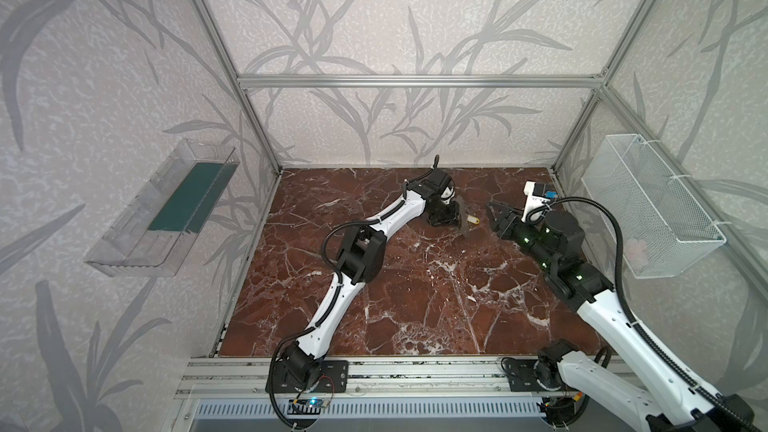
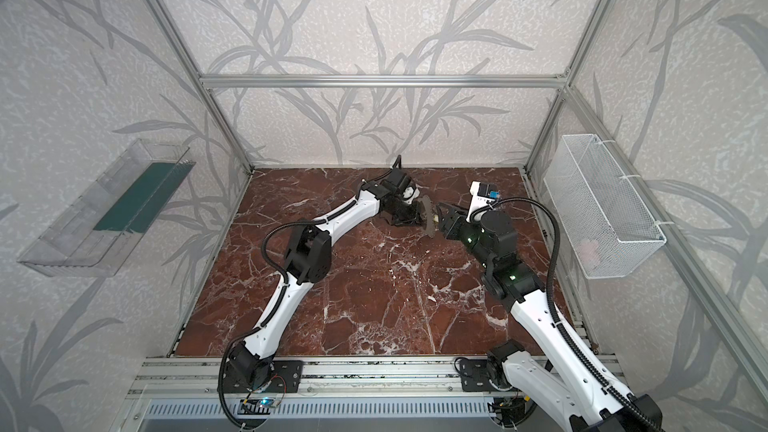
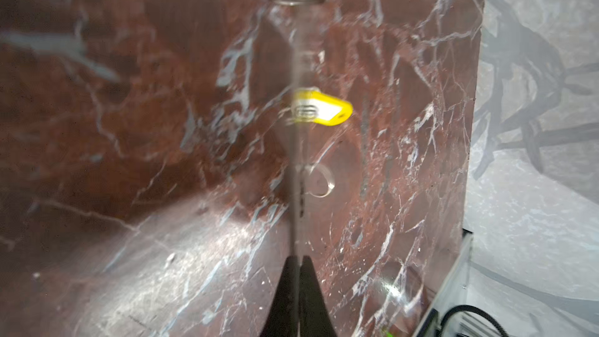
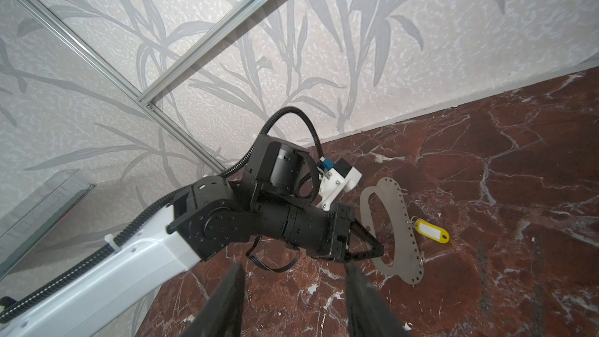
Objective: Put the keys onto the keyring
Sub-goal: 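Lower the plate onto the table and open the left gripper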
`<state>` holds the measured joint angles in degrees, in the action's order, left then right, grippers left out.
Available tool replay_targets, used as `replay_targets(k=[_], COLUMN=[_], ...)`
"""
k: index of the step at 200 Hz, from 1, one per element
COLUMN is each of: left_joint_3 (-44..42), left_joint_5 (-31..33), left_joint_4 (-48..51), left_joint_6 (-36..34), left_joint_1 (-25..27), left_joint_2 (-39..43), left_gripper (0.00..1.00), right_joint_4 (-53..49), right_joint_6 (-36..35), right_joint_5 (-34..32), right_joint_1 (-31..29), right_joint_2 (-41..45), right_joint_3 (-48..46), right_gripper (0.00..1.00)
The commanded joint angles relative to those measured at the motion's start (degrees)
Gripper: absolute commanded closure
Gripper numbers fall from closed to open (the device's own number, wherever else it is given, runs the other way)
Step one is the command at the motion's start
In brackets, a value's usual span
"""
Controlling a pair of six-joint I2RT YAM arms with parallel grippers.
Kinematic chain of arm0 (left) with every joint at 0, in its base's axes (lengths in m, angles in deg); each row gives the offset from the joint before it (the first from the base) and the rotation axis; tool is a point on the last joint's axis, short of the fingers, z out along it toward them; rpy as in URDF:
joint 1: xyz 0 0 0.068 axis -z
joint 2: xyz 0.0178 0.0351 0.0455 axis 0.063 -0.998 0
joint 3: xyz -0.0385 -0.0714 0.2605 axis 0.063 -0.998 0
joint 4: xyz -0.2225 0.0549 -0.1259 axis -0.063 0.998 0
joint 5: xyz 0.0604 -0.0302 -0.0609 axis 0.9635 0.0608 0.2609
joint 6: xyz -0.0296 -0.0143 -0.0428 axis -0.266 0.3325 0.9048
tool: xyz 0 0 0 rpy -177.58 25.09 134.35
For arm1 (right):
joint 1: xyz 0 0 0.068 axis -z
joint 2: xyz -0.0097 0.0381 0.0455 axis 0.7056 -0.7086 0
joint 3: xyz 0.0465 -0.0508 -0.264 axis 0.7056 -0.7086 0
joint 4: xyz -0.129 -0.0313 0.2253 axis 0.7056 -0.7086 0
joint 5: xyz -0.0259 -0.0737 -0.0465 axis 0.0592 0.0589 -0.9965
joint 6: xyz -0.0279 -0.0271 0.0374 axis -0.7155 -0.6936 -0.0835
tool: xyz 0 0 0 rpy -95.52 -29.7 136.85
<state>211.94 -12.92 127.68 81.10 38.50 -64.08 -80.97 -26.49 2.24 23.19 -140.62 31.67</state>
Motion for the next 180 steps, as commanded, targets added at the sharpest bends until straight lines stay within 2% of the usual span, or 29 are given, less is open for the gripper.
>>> replay_targets(k=[1,39,61,105,180], left_joint_3=[-5.72,-16.65,-20.13,-23.15,-22.10], left_joint_5=[2.03,1.31,-1.11,-3.08,-6.01], left_joint_4=[-0.97,-5.28,-6.42,-3.72,4.65], left_joint_6=[-0.70,-0.99,-0.99,-3.20,-8.95], left_joint_1=[-1.73,-3.93,-5.30,-7.50,-12.23], left_joint_2=[5.39,10.25,11.51,12.91,11.25], left_gripper=[1.00,1.00,1.00,1.00,0.95], right_joint_4=[-0.27,-0.01,-0.03,-0.15,-0.54], right_joint_6=[-0.62,-0.31,-0.43,-0.54,-1.24], right_joint_5=[-0.54,-0.54,-0.67,-0.98,-1.99], right_joint_1=[0.25,0.29,0.34,0.34,0.34], right_joint_2=[0.97,0.71,0.71,0.78,1.32], right_joint_3=[1.39,1.28,1.31,1.13,1.12], right_gripper=[0.50,0.50,0.50,0.50,0.49])
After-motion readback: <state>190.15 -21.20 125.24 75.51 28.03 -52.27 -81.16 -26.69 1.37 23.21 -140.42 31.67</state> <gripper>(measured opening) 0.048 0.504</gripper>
